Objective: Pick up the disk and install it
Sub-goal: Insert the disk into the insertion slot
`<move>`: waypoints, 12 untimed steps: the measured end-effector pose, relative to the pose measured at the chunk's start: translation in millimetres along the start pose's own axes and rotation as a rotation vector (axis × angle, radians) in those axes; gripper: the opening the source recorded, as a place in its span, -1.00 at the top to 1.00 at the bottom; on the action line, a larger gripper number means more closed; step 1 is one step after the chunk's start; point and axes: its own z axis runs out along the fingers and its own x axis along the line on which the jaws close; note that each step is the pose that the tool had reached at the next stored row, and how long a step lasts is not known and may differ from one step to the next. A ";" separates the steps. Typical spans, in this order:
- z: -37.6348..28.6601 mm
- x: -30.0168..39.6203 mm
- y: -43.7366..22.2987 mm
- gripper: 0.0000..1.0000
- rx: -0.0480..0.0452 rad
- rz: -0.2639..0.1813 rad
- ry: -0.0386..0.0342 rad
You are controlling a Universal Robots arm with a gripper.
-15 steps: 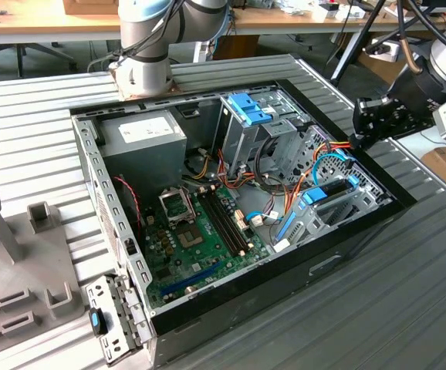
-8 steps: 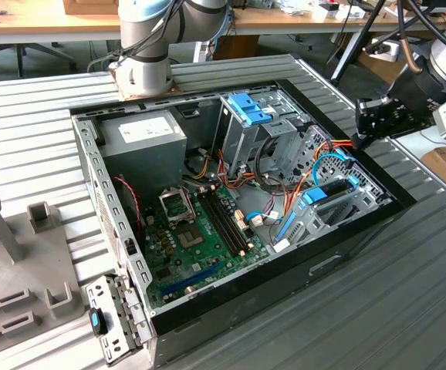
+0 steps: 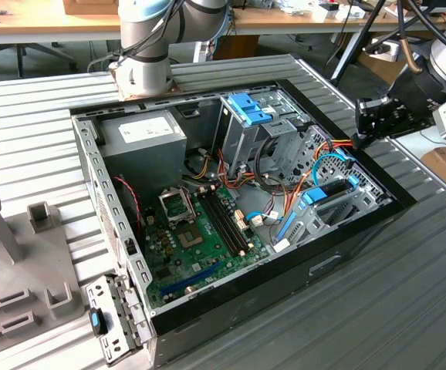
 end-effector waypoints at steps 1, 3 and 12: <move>0.0 0.0 0.0 0.65 0.0000 0.000 0.0000; -1.7 -0.1 -0.5 0.65 0.0001 0.000 -0.0001; -2.4 -0.1 -0.7 0.66 0.0001 0.000 -0.0001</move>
